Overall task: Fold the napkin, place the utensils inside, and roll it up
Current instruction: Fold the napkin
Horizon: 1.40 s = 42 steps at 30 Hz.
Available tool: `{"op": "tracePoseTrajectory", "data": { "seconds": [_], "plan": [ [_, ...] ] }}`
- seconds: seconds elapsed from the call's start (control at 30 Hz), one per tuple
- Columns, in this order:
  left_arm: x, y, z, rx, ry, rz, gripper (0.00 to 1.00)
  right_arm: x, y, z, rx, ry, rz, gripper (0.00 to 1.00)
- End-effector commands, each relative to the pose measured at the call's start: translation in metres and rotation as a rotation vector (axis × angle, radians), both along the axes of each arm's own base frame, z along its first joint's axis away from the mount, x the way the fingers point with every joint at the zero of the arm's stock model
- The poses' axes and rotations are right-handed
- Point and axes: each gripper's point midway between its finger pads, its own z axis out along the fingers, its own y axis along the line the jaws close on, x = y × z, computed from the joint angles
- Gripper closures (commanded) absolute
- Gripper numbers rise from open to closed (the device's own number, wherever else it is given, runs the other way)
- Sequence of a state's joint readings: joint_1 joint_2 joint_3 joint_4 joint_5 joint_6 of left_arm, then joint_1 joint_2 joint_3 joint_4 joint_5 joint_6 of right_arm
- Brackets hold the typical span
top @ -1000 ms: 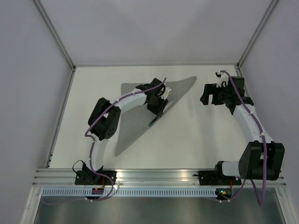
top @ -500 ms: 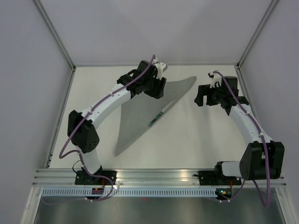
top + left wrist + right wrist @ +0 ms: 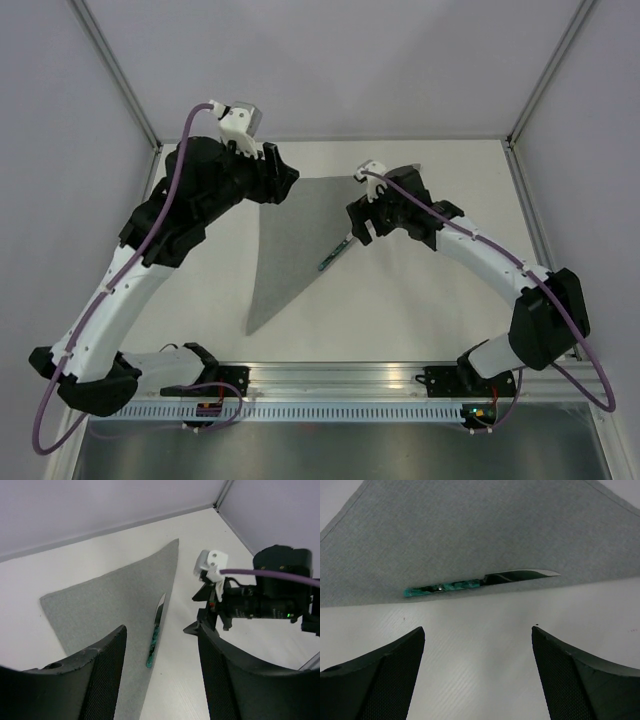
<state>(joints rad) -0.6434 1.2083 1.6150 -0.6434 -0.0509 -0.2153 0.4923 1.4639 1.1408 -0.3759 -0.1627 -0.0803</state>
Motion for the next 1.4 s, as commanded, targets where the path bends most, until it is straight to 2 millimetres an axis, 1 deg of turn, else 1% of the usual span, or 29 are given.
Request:
{"op": "tracePoseTrajectory", "data": {
  "seconds": [0.0,0.07,0.1,0.13,0.17,0.2,0.23,0.27,0.3,0.33,0.37,0.4,0.43,0.47,0.5,0.53,0.57,0.6,0.67,0.8,0.93,1.17,1.23,1.27,1.33,1.37],
  "plan": [
    [-0.011,0.023,0.002,-0.041,0.026,0.094,0.36,0.003,0.033,0.003,-0.071,-0.073,0.052,0.08],
    [-0.018,0.033,0.006,-0.053,0.028,0.120,0.36,-0.001,0.051,-0.004,-0.090,-0.075,0.090,0.08],
    [-0.023,0.038,0.011,-0.064,0.018,0.131,0.36,-0.008,0.069,-0.002,-0.089,-0.093,0.133,0.08],
    [-0.028,0.041,0.014,-0.079,0.020,0.136,0.36,-0.012,0.079,-0.004,-0.093,-0.098,0.154,0.08],
    [-0.031,0.045,0.016,-0.087,0.019,0.141,0.36,-0.015,0.091,-0.011,-0.105,-0.096,0.175,0.08],
    [-0.035,0.048,0.016,-0.090,0.022,0.147,0.36,-0.028,0.111,-0.008,-0.097,-0.108,0.228,0.08],
    [-0.042,0.054,0.022,-0.107,0.009,0.155,0.36,-0.034,0.122,-0.011,-0.103,-0.110,0.260,0.08],
    [-0.043,0.057,0.022,-0.117,0.013,0.163,0.36,-0.037,0.130,-0.018,-0.128,-0.113,0.276,0.09],
    [-0.046,0.059,0.023,-0.121,0.011,0.170,0.35,-0.051,0.148,-0.017,-0.127,-0.130,0.320,0.09],
    [-0.048,0.061,0.022,-0.123,0.013,0.172,0.35,-0.057,0.157,-0.019,-0.135,-0.141,0.351,0.09],
    [-0.049,0.062,0.021,-0.130,0.019,0.177,0.35,-0.069,0.171,-0.024,-0.135,-0.146,0.390,0.09],
    [-0.050,0.063,0.020,-0.132,0.023,0.180,0.35,-0.074,0.176,-0.027,-0.138,-0.144,0.408,0.09],
    [-0.050,0.064,0.013,-0.123,0.037,0.188,0.36,-0.081,0.183,-0.030,-0.141,-0.138,0.434,0.09],
    [-0.053,0.067,0.013,-0.132,0.043,0.197,0.36,-0.088,0.188,-0.037,-0.146,-0.125,0.458,0.09],
    [-0.053,0.070,0.011,-0.128,0.050,0.209,0.36,-0.097,0.194,-0.040,-0.146,-0.122,0.488,0.09],
    [-0.056,0.073,0.008,-0.126,0.061,0.217,0.36,-0.101,0.197,-0.043,-0.150,-0.121,0.501,0.09],
    [-0.060,0.077,0.010,-0.135,0.053,0.226,0.35,-0.105,0.201,-0.048,-0.158,-0.123,0.519,0.09],
    [-0.061,0.082,0.010,-0.137,0.048,0.243,0.35,-0.110,0.207,-0.047,-0.155,-0.128,0.534,0.09],
    [-0.065,0.087,0.011,-0.145,0.043,0.251,0.35,-0.115,0.213,-0.052,-0.161,-0.123,0.551,0.09],
    [-0.071,0.089,0.012,-0.149,0.045,0.246,0.35,-0.123,0.216,-0.058,-0.171,-0.126,0.577,0.10],
    [-0.072,0.088,0.008,-0.140,0.059,0.241,0.35,-0.127,0.215,-0.064,-0.186,-0.127,0.581,0.10],
    [-0.073,0.089,0.012,-0.139,0.049,0.235,0.35,-0.136,0.226,-0.070,-0.224,-0.172,0.608,0.13],
    [-0.073,0.090,0.012,-0.139,0.047,0.240,0.35,-0.143,0.233,-0.069,-0.231,-0.204,0.624,0.14],
    [-0.074,0.091,0.013,-0.141,0.044,0.241,0.35,-0.150,0.241,-0.070,-0.232,-0.217,0.646,0.14],
    [-0.074,0.092,0.014,-0.143,0.041,0.242,0.34,-0.158,0.249,-0.077,-0.244,-0.227,0.667,0.14],
    [-0.074,0.092,0.014,-0.143,0.041,0.244,0.34,-0.165,0.256,-0.077,-0.243,-0.247,0.690,0.15]
  ]
}}
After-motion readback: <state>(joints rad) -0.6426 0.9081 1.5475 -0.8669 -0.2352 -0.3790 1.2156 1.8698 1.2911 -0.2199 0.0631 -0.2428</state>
